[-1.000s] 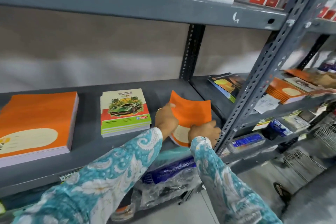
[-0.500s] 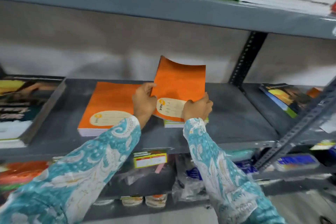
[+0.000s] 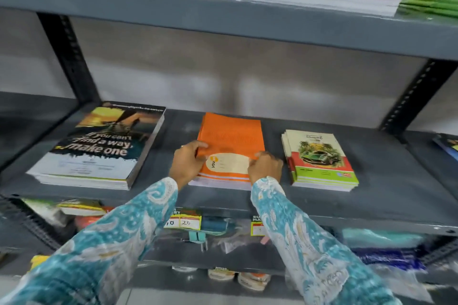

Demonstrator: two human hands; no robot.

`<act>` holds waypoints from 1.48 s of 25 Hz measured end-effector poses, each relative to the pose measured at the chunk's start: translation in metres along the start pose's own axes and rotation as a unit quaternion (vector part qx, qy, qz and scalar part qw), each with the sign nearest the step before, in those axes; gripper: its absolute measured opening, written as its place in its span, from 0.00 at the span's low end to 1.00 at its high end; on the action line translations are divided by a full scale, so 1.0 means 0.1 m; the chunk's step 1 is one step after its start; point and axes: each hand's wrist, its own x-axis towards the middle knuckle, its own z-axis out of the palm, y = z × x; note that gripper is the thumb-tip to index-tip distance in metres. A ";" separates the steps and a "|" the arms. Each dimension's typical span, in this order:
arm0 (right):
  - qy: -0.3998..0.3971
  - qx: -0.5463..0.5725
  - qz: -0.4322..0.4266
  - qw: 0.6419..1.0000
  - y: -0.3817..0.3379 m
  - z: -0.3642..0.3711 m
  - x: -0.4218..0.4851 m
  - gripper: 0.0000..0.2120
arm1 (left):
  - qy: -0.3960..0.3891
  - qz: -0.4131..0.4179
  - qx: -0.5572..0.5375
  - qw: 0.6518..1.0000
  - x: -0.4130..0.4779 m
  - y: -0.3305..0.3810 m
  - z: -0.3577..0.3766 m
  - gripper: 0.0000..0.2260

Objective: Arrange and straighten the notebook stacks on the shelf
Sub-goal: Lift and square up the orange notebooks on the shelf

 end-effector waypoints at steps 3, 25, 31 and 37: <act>0.115 -0.124 -0.111 0.979 0.08 0.16 -0.13 0.11 | -0.008 0.144 0.158 0.977 0.02 -0.09 0.05 0.12; 0.240 -0.135 -0.359 0.892 0.22 0.55 -0.41 0.20 | -0.050 0.418 0.353 0.836 -0.09 -0.42 0.09 0.25; 0.225 -0.139 -0.362 0.894 0.23 0.56 -0.40 0.20 | -0.035 0.423 0.370 0.826 -0.10 -0.40 0.08 0.22; 0.212 -0.053 -0.332 0.918 -0.12 0.47 -0.55 0.33 | 0.001 0.400 0.375 0.836 -0.16 -0.41 -0.33 0.22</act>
